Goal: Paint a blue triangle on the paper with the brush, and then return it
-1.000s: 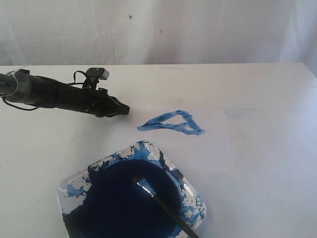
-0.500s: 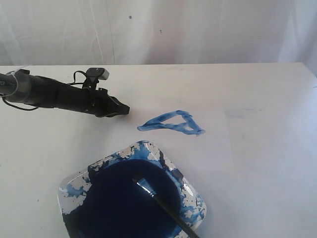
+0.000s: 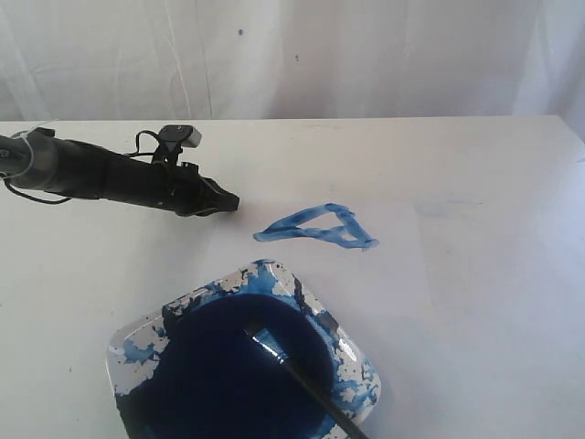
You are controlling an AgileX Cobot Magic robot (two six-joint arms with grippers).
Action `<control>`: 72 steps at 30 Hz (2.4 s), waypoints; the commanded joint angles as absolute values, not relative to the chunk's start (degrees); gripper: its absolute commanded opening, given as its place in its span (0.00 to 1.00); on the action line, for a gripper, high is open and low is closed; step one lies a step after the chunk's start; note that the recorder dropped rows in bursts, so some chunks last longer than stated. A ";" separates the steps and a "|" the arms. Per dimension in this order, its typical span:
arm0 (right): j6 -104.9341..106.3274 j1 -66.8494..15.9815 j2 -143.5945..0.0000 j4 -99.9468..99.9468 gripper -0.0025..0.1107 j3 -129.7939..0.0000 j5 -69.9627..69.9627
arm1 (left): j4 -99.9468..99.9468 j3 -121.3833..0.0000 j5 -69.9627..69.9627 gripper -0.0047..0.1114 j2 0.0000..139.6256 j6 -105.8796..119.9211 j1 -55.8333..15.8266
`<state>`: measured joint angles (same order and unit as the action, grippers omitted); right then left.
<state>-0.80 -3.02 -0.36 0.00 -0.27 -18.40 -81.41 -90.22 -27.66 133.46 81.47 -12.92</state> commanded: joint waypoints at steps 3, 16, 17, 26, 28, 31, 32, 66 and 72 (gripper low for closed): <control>-0.31 -2.84 0.00 0.00 0.02 0.00 -18.01 | -82.03 -90.36 -28.00 0.04 133.51 81.13 -13.12; -0.31 -2.84 0.00 0.00 0.02 0.00 -18.01 | -82.58 -90.36 -28.02 0.04 133.51 81.13 -13.12; -0.31 -2.84 0.00 0.00 0.02 0.00 -18.01 | -82.71 -90.36 -28.02 0.04 133.29 81.13 -13.12; -0.31 -2.84 0.00 0.00 0.02 0.00 -18.01 | -80.31 -90.36 -49.70 0.04 120.99 80.03 -4.34; -0.31 -2.84 0.00 0.00 0.02 0.00 -18.01 | -80.41 -90.36 -59.52 0.04 117.57 79.18 -1.33; -0.31 -2.84 0.00 0.00 0.02 0.00 -18.01 | -80.41 -90.36 -67.42 0.04 113.19 77.93 2.37; -0.31 -2.84 0.00 0.00 0.02 0.00 -18.01 | -80.41 -89.94 -68.78 0.04 111.82 77.70 3.44; -0.31 -2.84 0.00 0.00 0.02 0.00 -18.12 | -81.87 -44.70 -69.96 0.04 76.47 91.39 8.98; -0.31 -2.84 0.00 0.00 0.02 0.00 -18.12 | -79.28 -44.70 -67.57 0.04 76.47 91.39 8.98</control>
